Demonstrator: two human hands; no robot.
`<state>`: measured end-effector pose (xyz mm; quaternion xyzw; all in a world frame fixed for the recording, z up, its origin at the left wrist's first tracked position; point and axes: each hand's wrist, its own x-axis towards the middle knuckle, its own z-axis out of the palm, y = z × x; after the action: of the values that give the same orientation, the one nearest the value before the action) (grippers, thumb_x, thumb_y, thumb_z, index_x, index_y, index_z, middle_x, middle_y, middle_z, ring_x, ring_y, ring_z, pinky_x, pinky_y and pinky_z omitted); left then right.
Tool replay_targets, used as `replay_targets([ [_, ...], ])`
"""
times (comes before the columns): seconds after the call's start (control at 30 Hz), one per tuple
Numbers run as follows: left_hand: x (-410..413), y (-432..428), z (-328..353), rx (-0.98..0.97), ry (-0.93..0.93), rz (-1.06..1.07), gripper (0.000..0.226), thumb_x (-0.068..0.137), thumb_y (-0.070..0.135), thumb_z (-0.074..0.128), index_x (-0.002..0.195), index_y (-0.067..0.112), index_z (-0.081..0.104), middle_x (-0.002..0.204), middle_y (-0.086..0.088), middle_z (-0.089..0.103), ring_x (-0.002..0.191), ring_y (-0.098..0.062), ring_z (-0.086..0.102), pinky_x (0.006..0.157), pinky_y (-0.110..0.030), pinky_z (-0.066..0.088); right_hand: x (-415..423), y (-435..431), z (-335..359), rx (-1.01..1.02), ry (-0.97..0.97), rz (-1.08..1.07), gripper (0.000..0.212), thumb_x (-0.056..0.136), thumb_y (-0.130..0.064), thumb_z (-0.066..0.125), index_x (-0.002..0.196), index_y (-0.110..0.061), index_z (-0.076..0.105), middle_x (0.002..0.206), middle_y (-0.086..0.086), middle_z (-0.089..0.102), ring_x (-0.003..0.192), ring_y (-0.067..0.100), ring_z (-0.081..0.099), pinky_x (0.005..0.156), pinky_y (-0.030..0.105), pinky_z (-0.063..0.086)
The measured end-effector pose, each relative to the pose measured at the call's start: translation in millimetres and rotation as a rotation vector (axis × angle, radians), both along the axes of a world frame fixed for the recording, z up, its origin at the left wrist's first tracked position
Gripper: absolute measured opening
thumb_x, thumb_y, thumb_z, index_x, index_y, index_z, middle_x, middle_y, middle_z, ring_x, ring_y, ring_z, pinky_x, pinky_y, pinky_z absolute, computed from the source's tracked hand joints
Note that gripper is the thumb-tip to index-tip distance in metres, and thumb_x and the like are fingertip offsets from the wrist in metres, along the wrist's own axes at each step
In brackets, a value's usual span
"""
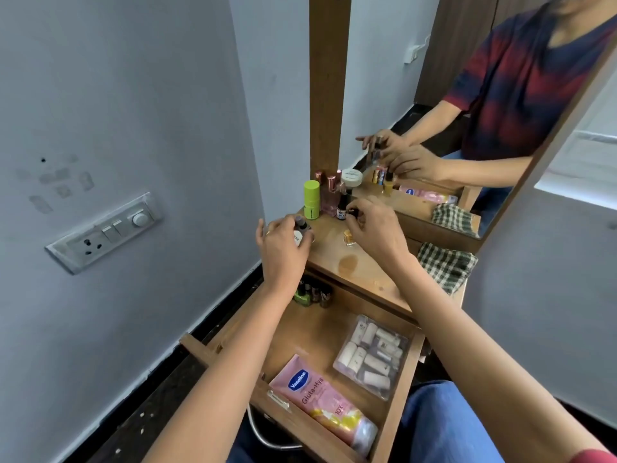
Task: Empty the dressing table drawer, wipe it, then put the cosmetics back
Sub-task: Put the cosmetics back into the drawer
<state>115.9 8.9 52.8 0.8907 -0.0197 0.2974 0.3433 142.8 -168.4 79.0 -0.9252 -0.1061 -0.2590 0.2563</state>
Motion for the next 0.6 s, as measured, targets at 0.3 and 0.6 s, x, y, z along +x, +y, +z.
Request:
replay_targets([
  [0.3,-77,45,-50,-0.104,0.319,-0.057,0.028,0.083,0.033,0.071,0.108,0.022,0.064,0.096,0.004,0.07,0.085,-0.015,0.066,0.073,-0.031,0.054,-82,24,-22,0.081,-0.062,0.012,0.013,0.088,-0.023,0.066,0.093,-0.01,0.064,0.085,0.002,0.062,0.066,0.019,0.058,0.061,0.03,0.045],
  [0.6,-95,37,-62,0.009,0.448,-0.077,0.027,0.087,0.022,0.068,0.113,0.018,0.063,0.1,-0.002,0.072,0.09,-0.016,0.07,0.07,-0.018,0.051,-94,58,-92,0.062,0.362,-0.028,0.027,0.092,-0.028,0.06,0.112,-0.01,0.061,0.107,0.009,0.066,0.095,0.027,0.062,0.079,0.036,0.049],
])
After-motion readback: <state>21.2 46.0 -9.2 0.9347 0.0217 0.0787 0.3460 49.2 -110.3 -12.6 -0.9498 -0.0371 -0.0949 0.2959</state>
